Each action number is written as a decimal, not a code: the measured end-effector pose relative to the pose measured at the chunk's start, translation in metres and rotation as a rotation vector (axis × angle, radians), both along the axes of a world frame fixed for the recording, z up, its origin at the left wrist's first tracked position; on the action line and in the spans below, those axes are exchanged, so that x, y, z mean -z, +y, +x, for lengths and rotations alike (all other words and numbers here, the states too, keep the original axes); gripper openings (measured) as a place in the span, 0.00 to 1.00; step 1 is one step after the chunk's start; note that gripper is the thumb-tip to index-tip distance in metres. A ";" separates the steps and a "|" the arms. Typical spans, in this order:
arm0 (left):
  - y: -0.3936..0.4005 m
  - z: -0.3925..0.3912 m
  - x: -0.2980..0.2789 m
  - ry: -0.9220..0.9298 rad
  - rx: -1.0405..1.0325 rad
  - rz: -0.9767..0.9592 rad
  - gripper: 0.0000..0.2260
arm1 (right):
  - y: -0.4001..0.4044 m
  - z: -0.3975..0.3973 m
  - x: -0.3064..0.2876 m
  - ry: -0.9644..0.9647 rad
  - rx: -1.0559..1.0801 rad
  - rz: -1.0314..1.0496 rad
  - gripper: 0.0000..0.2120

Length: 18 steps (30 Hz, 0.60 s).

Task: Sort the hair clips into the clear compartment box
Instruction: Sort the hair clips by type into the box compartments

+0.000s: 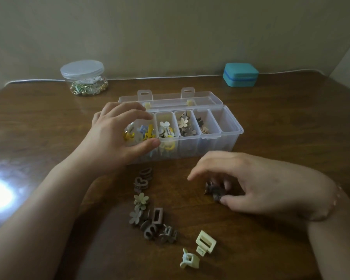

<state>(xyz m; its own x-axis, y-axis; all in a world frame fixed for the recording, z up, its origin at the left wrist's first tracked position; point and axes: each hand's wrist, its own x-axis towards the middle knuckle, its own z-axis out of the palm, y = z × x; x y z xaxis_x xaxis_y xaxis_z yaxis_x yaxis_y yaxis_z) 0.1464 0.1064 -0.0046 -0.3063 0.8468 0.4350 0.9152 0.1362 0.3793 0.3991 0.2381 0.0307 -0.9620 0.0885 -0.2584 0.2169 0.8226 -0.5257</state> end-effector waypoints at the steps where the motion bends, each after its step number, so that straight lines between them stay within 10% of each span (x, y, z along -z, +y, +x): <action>1: 0.000 0.000 0.000 0.000 0.002 0.000 0.28 | 0.003 0.001 0.001 0.020 0.014 -0.013 0.29; 8: 0.000 -0.001 0.000 0.001 0.008 0.002 0.28 | 0.029 0.014 -0.002 0.244 0.129 -0.090 0.25; 14: 0.000 -0.001 0.000 0.001 0.007 -0.001 0.28 | 0.039 0.003 0.006 0.933 0.527 -0.056 0.16; 18: 0.000 -0.001 0.000 -0.002 0.005 -0.005 0.28 | 0.039 -0.008 0.021 0.828 0.640 0.266 0.12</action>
<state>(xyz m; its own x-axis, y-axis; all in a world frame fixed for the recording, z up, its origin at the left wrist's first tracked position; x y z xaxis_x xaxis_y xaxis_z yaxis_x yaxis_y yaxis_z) 0.1451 0.1067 -0.0048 -0.3032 0.8506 0.4296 0.9150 0.1338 0.3807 0.3907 0.2771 0.0099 -0.5840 0.5945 0.5527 0.3064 0.7920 -0.5281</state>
